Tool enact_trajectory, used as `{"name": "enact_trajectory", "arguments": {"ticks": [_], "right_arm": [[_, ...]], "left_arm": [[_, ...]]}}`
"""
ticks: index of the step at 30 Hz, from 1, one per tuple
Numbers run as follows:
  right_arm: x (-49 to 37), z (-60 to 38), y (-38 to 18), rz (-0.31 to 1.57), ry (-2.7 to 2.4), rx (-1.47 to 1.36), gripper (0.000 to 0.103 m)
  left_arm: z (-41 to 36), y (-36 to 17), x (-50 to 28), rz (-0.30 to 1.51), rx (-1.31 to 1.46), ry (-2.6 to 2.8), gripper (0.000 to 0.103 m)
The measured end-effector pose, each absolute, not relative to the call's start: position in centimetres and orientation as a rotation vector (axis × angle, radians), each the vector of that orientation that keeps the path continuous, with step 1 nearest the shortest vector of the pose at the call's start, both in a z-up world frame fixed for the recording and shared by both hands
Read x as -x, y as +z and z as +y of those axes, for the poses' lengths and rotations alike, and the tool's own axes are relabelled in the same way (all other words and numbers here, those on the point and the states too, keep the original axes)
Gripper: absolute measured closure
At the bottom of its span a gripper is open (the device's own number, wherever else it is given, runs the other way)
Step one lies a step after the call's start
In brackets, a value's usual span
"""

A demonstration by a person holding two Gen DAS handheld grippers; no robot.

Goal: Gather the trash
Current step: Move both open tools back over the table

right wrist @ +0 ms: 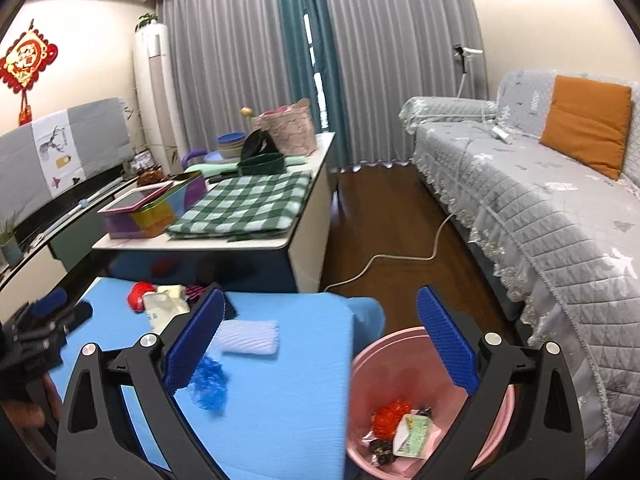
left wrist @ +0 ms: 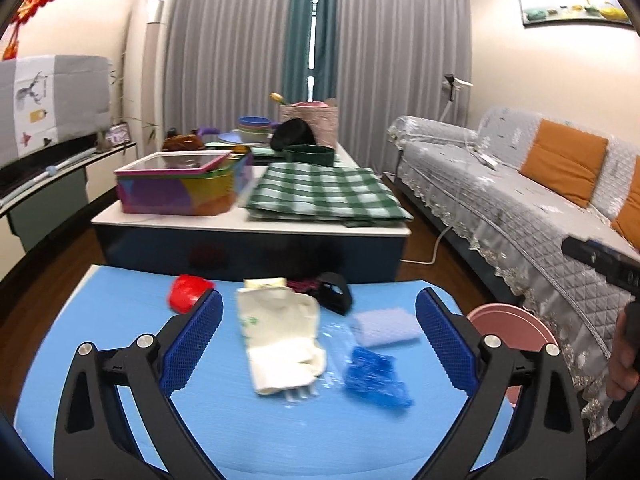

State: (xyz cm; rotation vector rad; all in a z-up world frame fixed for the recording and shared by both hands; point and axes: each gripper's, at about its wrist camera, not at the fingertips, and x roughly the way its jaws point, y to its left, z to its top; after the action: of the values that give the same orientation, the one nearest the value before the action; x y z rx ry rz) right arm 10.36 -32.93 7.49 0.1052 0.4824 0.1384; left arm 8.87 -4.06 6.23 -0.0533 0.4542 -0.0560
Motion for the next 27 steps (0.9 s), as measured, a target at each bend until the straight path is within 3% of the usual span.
{"name": "enact_trajectory", "arguments": {"ticks": [8,14,27], "right_arm": [[-11.2,-28.9,6.0,0.531,0.229,-0.079,0.037],[-12.1,-26.0,3.9,0.575,0.279,-0.042,0.038],[-15.4,-21.2,-1.0,0.703,0.381,-0.015,0.034]], "left_arm": [[0.8,6.5,-9.4,0.457,0.108,-0.008,0.016],[2.9,4.1,-9.3,0.493,0.161,0.014,0.029],[4.6,2.0,-10.6,0.507,0.163,0.038,0.034]]}}
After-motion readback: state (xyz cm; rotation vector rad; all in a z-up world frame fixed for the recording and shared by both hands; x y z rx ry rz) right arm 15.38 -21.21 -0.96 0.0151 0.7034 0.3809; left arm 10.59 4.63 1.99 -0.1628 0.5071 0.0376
